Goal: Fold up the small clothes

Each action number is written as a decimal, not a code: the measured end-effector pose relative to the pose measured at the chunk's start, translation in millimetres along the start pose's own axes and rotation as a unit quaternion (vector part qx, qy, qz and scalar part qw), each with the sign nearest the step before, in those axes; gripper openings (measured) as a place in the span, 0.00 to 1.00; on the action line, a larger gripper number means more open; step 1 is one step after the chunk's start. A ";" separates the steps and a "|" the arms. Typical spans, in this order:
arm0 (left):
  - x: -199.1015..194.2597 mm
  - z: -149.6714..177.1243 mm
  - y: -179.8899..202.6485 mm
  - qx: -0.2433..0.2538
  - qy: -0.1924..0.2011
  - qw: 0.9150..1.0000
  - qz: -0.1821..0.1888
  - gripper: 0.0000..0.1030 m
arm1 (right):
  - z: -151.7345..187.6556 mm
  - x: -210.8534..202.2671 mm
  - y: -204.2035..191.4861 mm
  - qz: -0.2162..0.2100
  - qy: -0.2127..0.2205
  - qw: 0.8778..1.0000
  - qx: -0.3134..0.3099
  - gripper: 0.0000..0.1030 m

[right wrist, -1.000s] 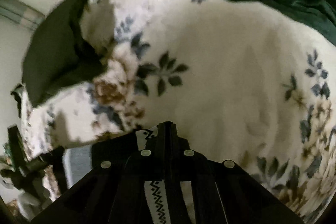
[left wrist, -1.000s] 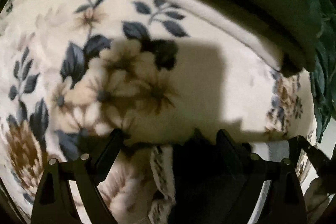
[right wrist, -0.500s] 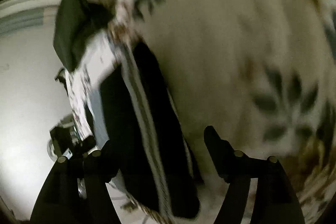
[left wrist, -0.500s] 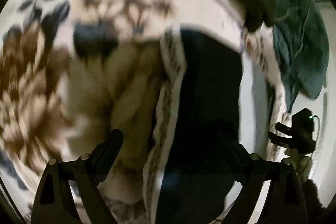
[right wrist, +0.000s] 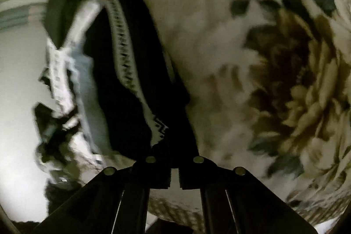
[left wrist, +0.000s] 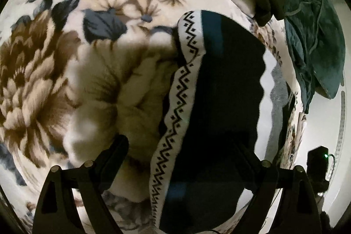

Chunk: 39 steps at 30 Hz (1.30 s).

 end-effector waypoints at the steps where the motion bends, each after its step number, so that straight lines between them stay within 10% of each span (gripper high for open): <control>1: -0.3 -0.6 -2.0 0.001 0.001 1.000 -0.001 0.88 | -3.5 4.9 3.5 0.000 -0.006 1.000 0.002 0.12; 5: 3.9 -5.3 7.1 0.012 0.000 0.999 0.039 0.88 | -34.4 0.0 2.8 -0.024 0.013 0.999 -0.029 0.61; 15: 38.7 -17.3 41.8 0.013 -0.033 0.990 0.137 0.88 | -85.1 50.9 -40.8 -0.199 -0.013 0.978 -0.064 0.84; 20: 40.2 -24.2 42.5 -0.035 -0.037 0.980 0.193 0.83 | -83.6 62.4 -66.6 -0.253 -0.034 0.965 -0.061 0.84; 21: 38.4 -24.4 42.6 -0.034 -0.036 0.979 0.197 0.71 | -84.4 61.2 -69.8 -0.260 -0.025 0.964 -0.058 0.81; 22: 35.5 -24.5 42.7 -0.031 -0.031 0.979 0.198 0.38 | -84.2 59.4 -71.9 -0.264 -0.017 0.963 -0.058 0.61; 23: 31.1 -25.7 42.0 -0.032 -0.020 0.980 0.196 0.31 | -81.6 56.3 -71.0 -0.255 -0.011 0.965 -0.066 0.43; 32: -17.1 -35.5 65.5 -0.030 0.005 0.979 0.201 0.22 | -72.3 3.3 -102.8 -0.210 0.024 0.973 -0.097 0.30; 39: -89.8 -120.6 113.5 0.020 0.034 0.981 0.192 0.22 | -128.2 -61.4 -168.9 -0.189 0.063 0.972 -0.127 0.30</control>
Point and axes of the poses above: each gripper's, at about its wrist camera, not at the fingertips, and x roughly the way its jaws point, y to its right, z to its underside, the point moved 9 cm from there along x, roughly the way its jaws point, and after that the axes turned 6 degrees about -x, right-handed, at the moved point
